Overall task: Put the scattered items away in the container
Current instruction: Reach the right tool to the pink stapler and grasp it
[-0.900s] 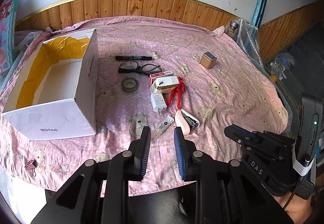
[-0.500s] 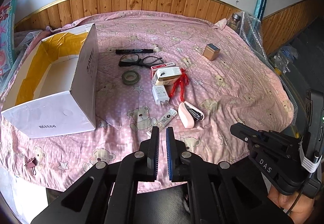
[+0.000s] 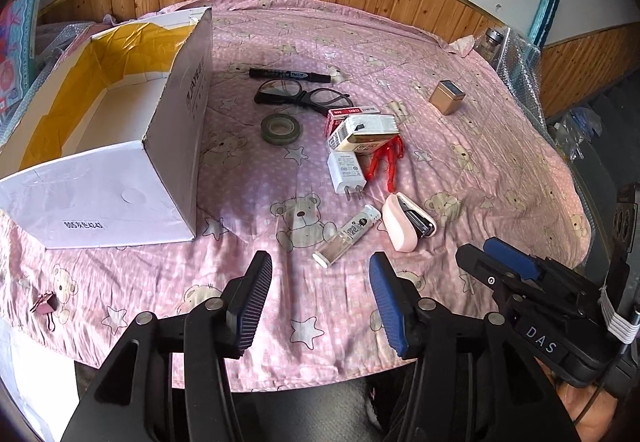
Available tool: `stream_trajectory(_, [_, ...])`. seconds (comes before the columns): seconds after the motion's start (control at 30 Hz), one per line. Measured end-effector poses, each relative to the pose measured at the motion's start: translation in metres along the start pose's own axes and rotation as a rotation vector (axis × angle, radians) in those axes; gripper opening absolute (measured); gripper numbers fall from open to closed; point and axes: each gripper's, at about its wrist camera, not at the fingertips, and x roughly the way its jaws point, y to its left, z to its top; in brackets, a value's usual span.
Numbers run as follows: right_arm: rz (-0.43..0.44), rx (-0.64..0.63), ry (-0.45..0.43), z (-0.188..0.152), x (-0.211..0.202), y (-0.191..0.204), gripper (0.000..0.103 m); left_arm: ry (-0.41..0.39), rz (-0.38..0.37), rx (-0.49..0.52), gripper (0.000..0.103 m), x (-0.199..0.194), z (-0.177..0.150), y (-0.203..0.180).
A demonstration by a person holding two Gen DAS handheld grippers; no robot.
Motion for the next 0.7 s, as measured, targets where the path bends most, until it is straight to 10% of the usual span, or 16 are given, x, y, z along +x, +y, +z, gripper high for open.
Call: stream_trajectory(0.7, [0.093, -0.065, 0.053, 0.013, 0.058, -0.007, 0.047, 0.095, 0.042, -0.007, 0.053, 0.047, 0.006, 0.007])
